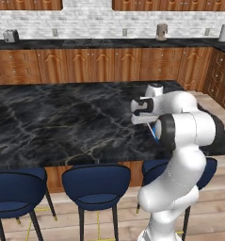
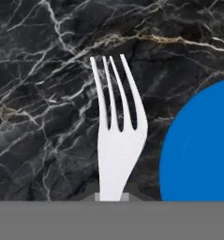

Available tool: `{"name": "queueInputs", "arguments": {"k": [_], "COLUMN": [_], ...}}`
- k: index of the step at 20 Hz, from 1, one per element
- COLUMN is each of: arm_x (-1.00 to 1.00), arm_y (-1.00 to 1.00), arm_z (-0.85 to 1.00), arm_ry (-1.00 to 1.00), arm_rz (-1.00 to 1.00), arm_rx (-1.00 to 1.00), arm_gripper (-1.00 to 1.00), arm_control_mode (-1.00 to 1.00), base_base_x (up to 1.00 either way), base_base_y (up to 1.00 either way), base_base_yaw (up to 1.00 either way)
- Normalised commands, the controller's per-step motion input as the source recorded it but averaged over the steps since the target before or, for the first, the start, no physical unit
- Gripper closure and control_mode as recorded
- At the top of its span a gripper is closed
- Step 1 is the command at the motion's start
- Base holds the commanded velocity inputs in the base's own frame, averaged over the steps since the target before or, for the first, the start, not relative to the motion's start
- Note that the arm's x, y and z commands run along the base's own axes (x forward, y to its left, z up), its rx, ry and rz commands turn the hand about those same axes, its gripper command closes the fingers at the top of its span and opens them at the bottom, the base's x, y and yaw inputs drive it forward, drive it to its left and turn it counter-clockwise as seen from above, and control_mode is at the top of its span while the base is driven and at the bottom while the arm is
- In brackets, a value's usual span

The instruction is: Take the fork and place it on the left side of the plate. Then take the spoon and place it on the right side of the plate. Make sure they're directly next to the plate.

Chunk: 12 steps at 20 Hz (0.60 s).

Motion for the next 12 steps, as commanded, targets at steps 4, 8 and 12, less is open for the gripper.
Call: {"name": "queueInputs", "arguments": {"k": [4,8,12], "arm_x": [0.42,0.27,0.01], "arm_y": [-0.1,-0.18,-0.26], "arm_z": [-0.31,-0.42,-0.49], "arm_ry": [0.08,0.05,0.01], "arm_rz": [0.0,0.0,0.0], "arm_rx": [-0.08,-0.06,-0.05], "arm_gripper": [1.0,1.0,1.0], "arm_control_mode": [-1.0,-1.0,-1.0], "base_base_x": [0.0,0.0,0.0], "base_base_y": [0.0,0.0,0.0], "base_base_yaw": [0.0,0.0,0.0]}}
